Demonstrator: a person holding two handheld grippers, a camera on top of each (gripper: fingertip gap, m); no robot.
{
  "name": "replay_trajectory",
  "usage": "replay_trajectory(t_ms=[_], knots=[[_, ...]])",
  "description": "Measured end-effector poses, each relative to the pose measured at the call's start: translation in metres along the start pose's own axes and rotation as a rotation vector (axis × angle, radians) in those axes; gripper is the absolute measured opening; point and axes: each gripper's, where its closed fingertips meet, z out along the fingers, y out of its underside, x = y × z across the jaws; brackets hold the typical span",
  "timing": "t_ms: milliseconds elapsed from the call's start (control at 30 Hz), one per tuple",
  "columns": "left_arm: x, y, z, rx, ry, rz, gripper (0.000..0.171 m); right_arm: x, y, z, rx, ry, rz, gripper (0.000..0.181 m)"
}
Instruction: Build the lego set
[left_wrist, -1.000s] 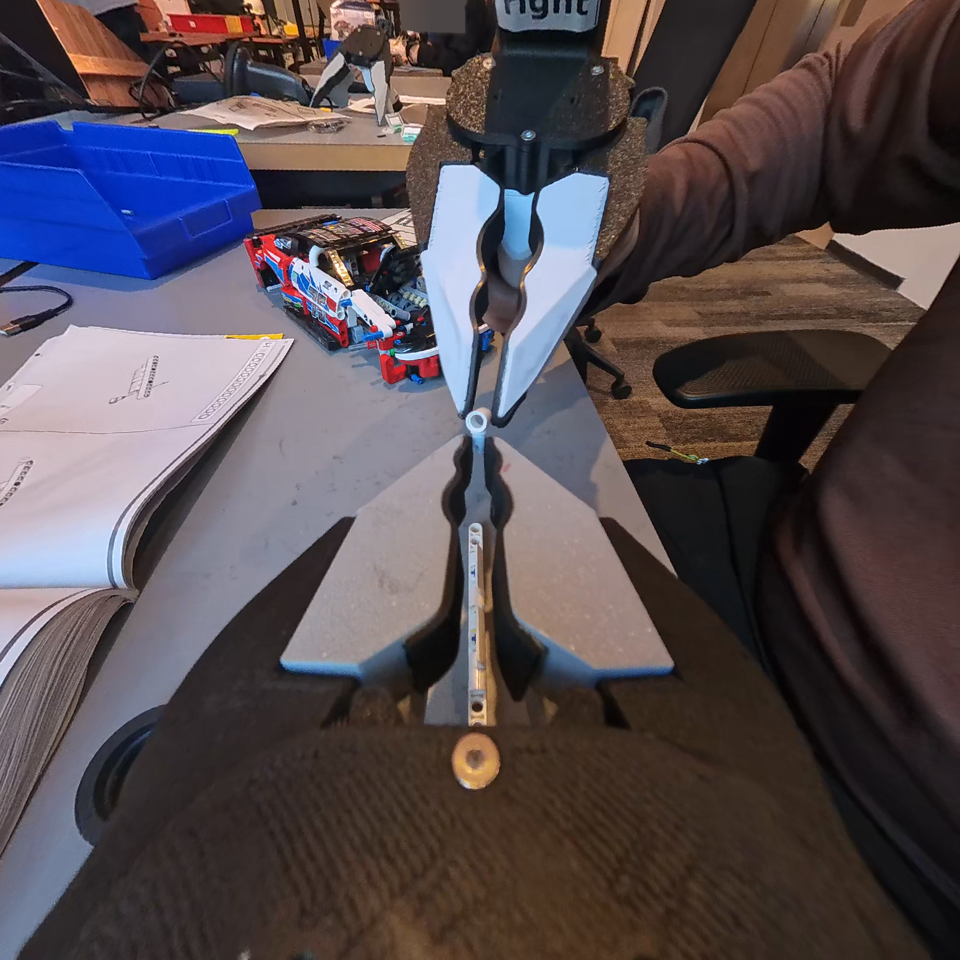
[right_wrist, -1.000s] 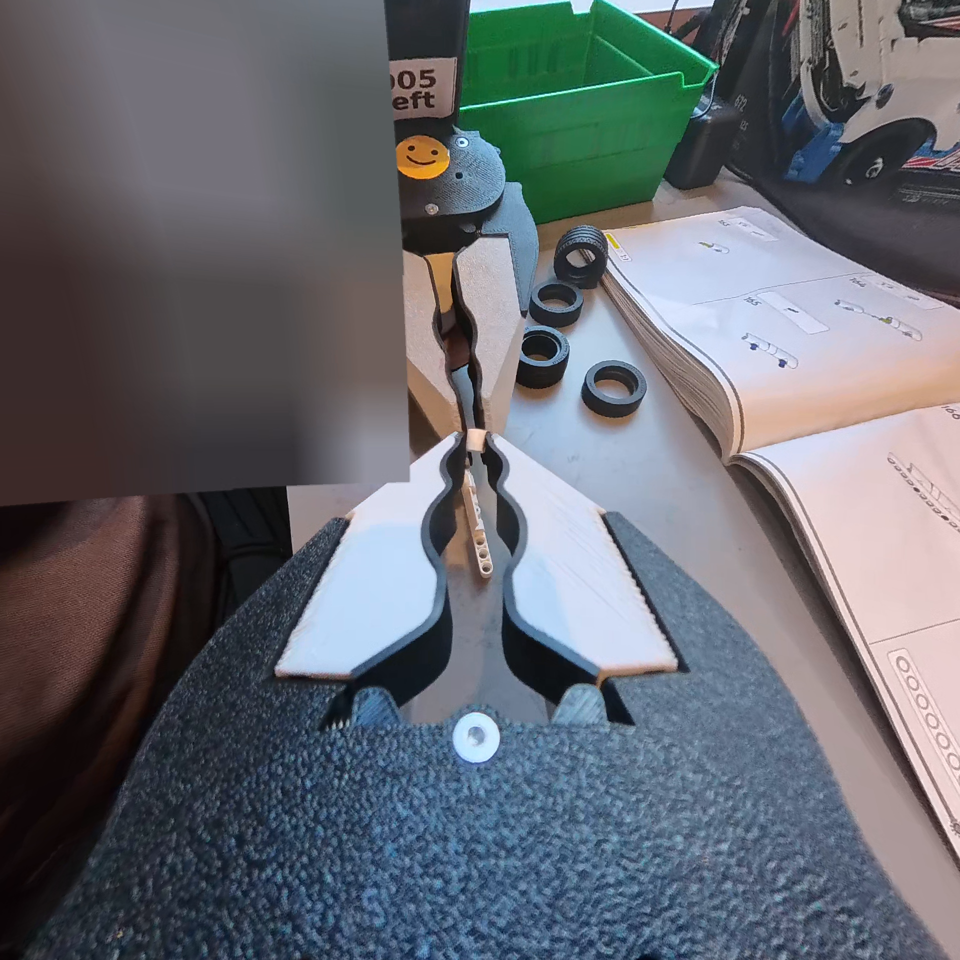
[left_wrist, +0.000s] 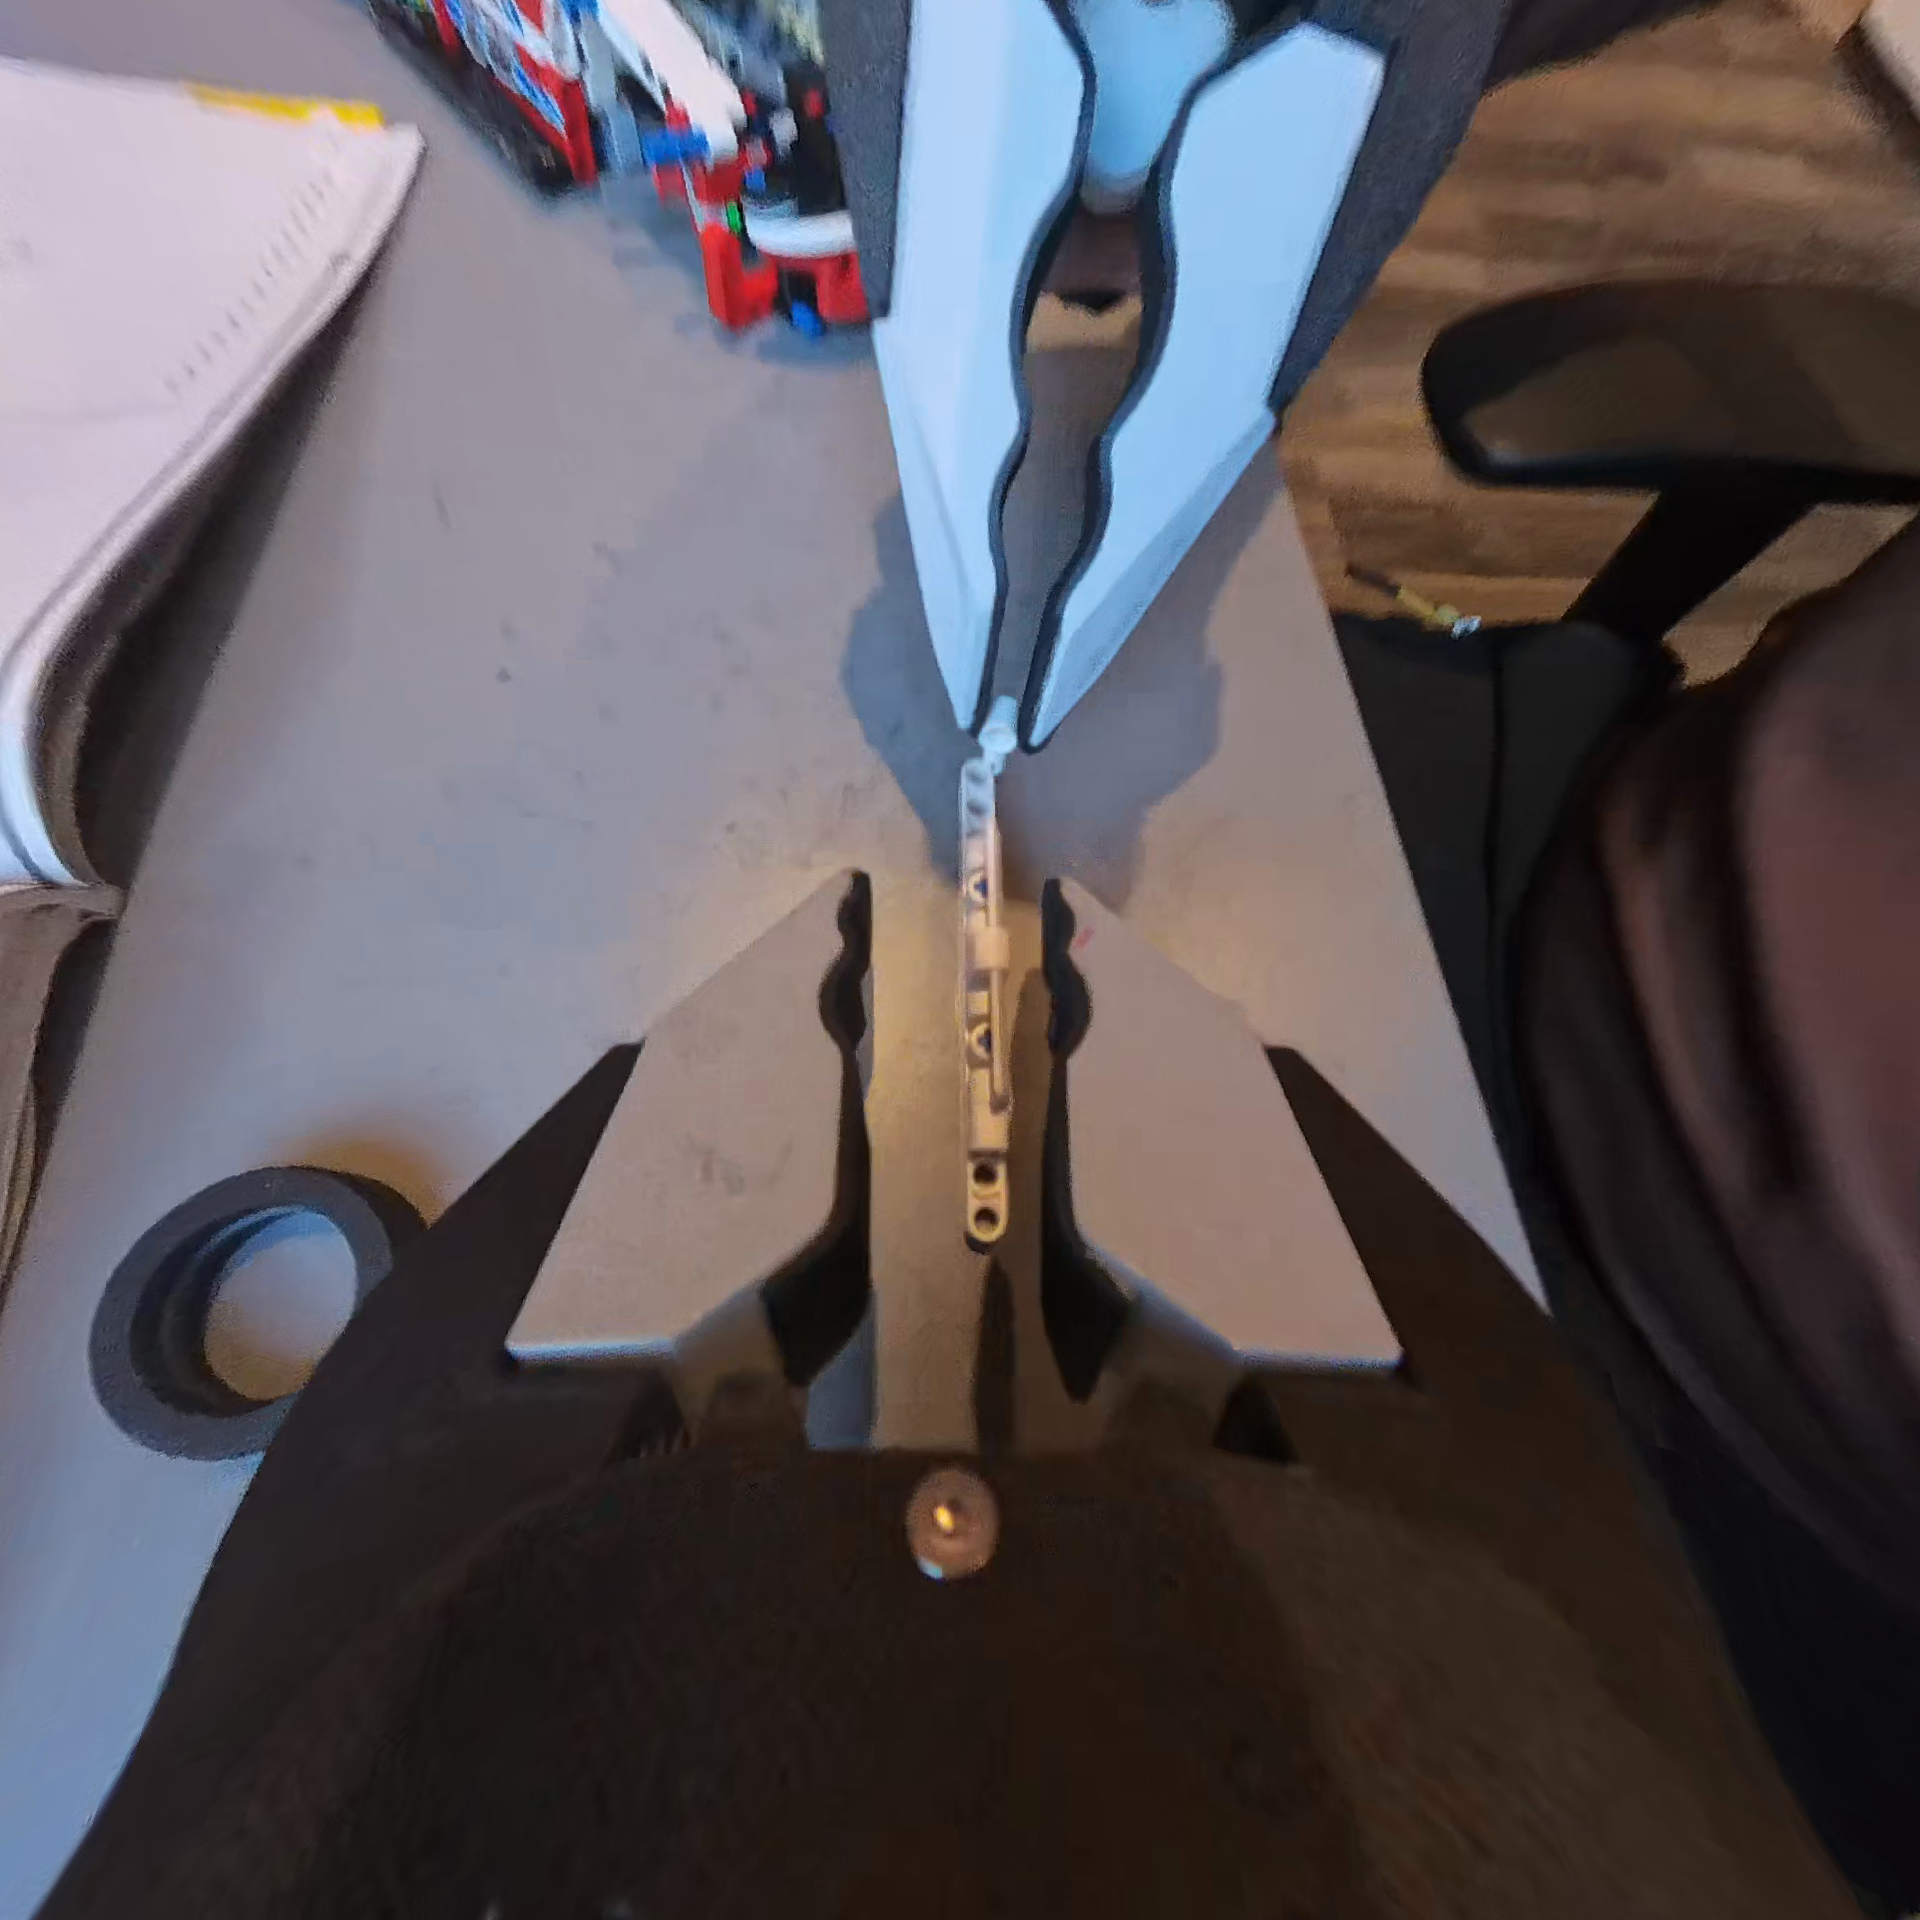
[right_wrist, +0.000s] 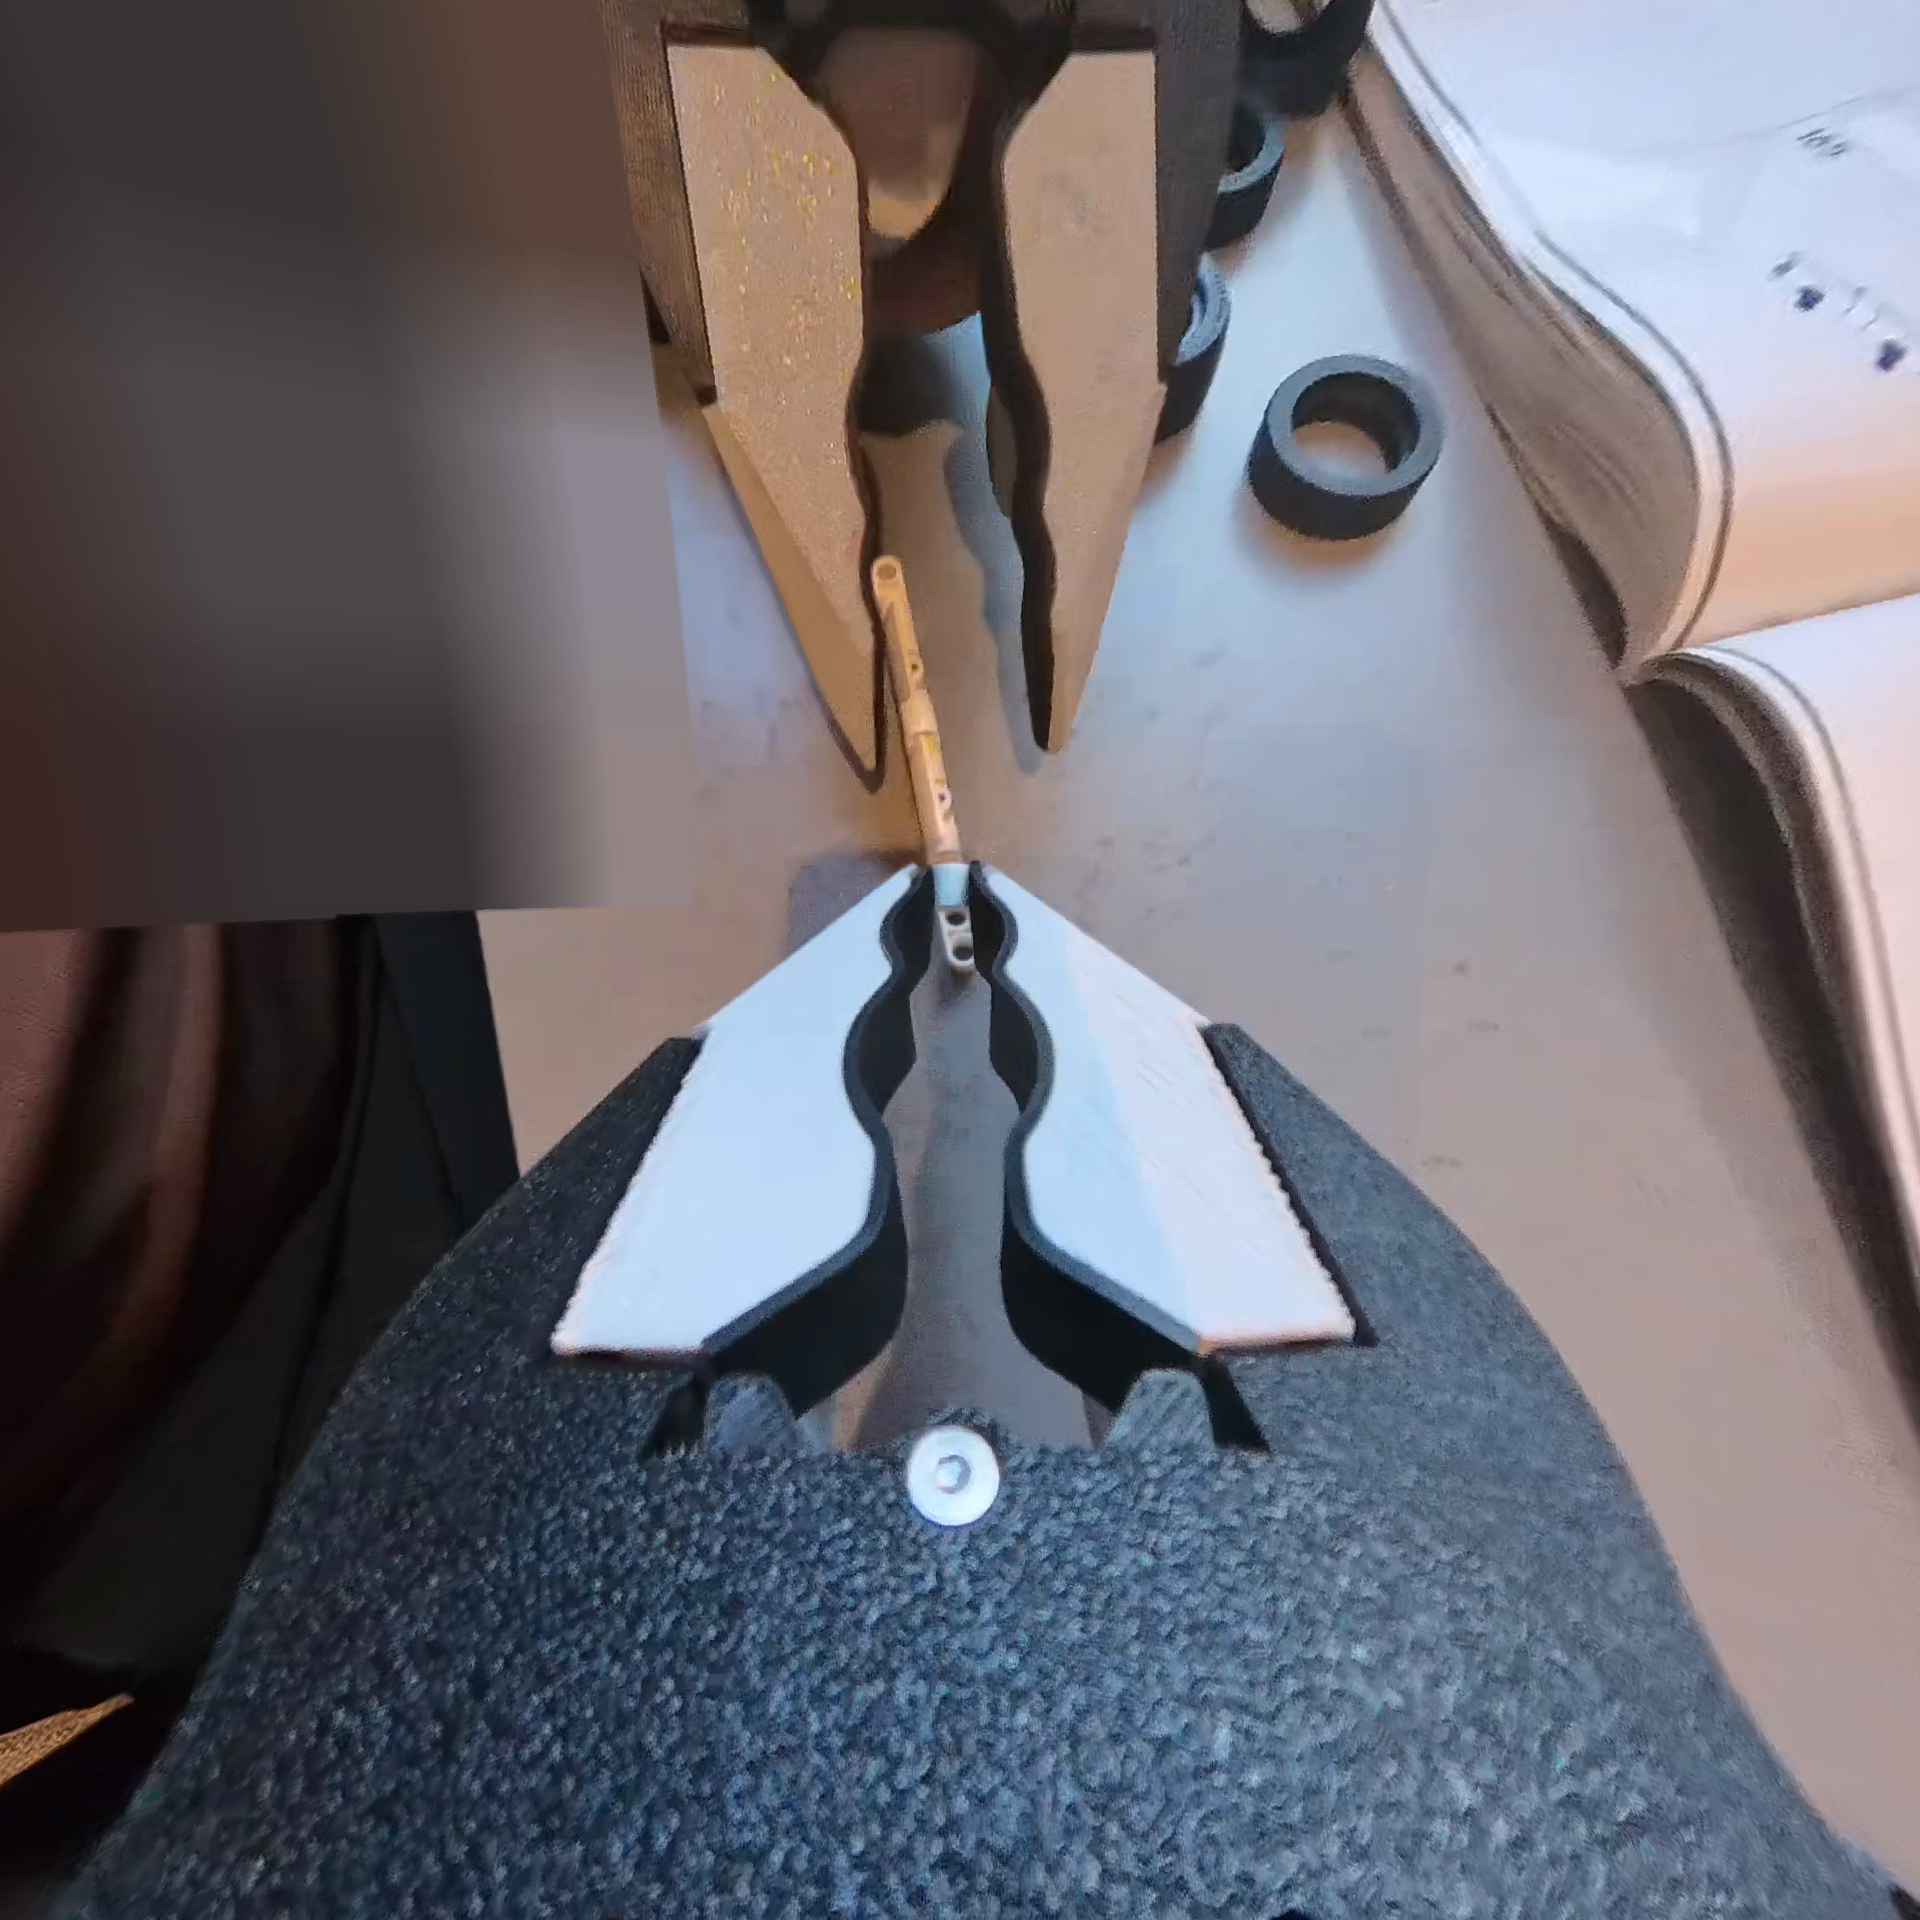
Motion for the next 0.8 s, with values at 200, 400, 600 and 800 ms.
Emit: replay_trajectory(t_ms=[200,400,600,800], knots=[[-0.001,0.018,0.015,-0.119,-0.020,0.081,0.007,0.001,0.007,0.010,0.002,-0.007,-0.002,0.007],[-0.001,0.018,0.014,-0.120,0.043,0.072,0.005,0.007,0.008,0.013,0.016,0.002,0.003,0.007],[-0.002,0.018,0.015,-0.121,0.068,0.066,0.005,0.004,0.005,0.016,0.027,-0.022,0.016,0.007],[-0.002,0.018,0.015,-0.120,0.068,0.068,0.004,0.005,0.006,0.017,0.003,-0.024,0.007,0.007]])
